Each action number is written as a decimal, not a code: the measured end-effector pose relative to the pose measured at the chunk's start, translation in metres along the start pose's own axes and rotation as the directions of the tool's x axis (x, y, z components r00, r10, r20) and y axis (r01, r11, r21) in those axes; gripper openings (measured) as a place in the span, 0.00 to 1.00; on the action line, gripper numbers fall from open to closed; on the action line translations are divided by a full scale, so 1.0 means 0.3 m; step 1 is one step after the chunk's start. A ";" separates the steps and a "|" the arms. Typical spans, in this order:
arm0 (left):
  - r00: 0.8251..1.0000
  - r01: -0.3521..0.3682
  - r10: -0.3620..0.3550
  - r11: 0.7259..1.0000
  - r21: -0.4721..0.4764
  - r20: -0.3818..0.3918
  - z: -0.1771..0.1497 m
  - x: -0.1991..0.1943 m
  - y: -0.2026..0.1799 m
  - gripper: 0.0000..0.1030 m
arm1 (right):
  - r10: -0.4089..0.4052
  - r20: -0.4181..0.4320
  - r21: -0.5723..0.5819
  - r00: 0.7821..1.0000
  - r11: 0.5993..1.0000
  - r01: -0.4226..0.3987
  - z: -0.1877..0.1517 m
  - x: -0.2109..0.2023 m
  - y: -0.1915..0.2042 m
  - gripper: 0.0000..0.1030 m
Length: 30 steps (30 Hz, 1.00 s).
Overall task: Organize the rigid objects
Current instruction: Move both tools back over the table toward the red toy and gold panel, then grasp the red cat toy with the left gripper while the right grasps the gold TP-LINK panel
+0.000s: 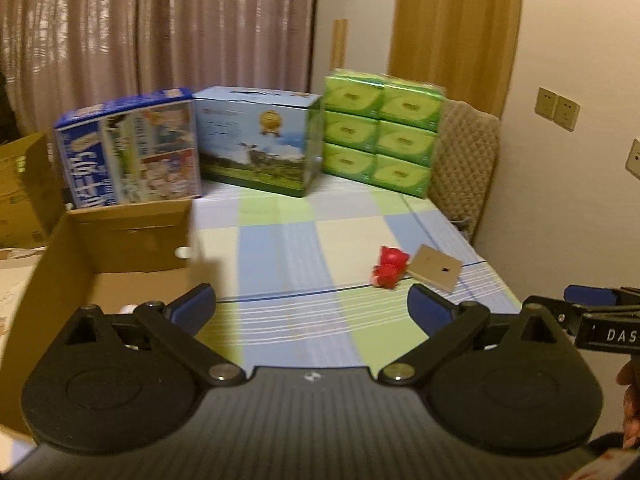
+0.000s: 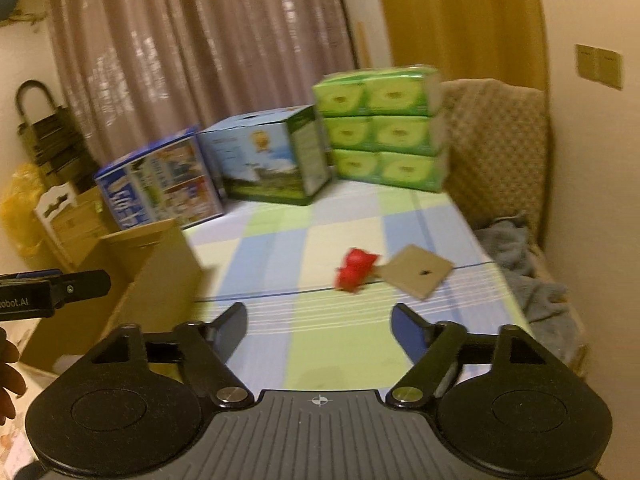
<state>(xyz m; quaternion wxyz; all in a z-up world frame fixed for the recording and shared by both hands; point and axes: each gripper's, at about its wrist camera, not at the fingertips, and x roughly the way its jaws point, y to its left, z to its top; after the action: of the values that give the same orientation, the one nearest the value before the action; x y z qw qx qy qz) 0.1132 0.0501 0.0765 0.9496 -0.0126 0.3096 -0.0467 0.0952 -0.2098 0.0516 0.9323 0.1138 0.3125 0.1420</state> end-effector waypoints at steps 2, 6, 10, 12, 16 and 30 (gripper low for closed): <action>1.000 0.015 -0.015 1.000 0.007 0.006 0.004 0.049 -0.041 0.97 | -0.027 0.000 -0.001 1.000 1.000 0.027 0.001 0.014 -0.040 0.83; 0.999 0.033 -0.033 0.999 0.026 -0.006 0.003 0.160 -0.104 0.98 | -0.062 -0.011 0.005 0.998 0.998 0.062 0.007 0.059 -0.119 0.84; 0.998 0.049 -0.048 0.998 0.047 -0.028 -0.004 0.273 -0.151 0.97 | -0.085 -0.023 0.004 0.996 0.996 0.085 0.018 0.133 -0.193 0.84; 0.998 0.056 -0.054 0.996 0.064 -0.035 -0.006 0.326 -0.169 0.97 | -0.091 -0.035 0.005 0.995 0.996 0.091 0.022 0.173 -0.229 0.84; 0.996 0.075 -0.070 0.991 0.113 -0.049 -0.011 0.440 -0.207 0.95 | -0.098 -0.054 -0.009 0.994 0.995 0.098 0.022 0.254 -0.292 0.84; 0.980 0.186 -0.152 0.931 0.313 -0.130 -0.006 0.818 -0.307 0.85 | -0.050 -0.104 -0.189 0.993 0.981 0.030 0.014 0.534 -0.411 0.84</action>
<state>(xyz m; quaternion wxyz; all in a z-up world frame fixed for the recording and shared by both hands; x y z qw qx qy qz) 0.3019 -0.0654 -0.0641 0.9140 0.1191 0.3442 -0.1790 0.2441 -0.2718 -0.0704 0.9233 0.0114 0.3499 0.1580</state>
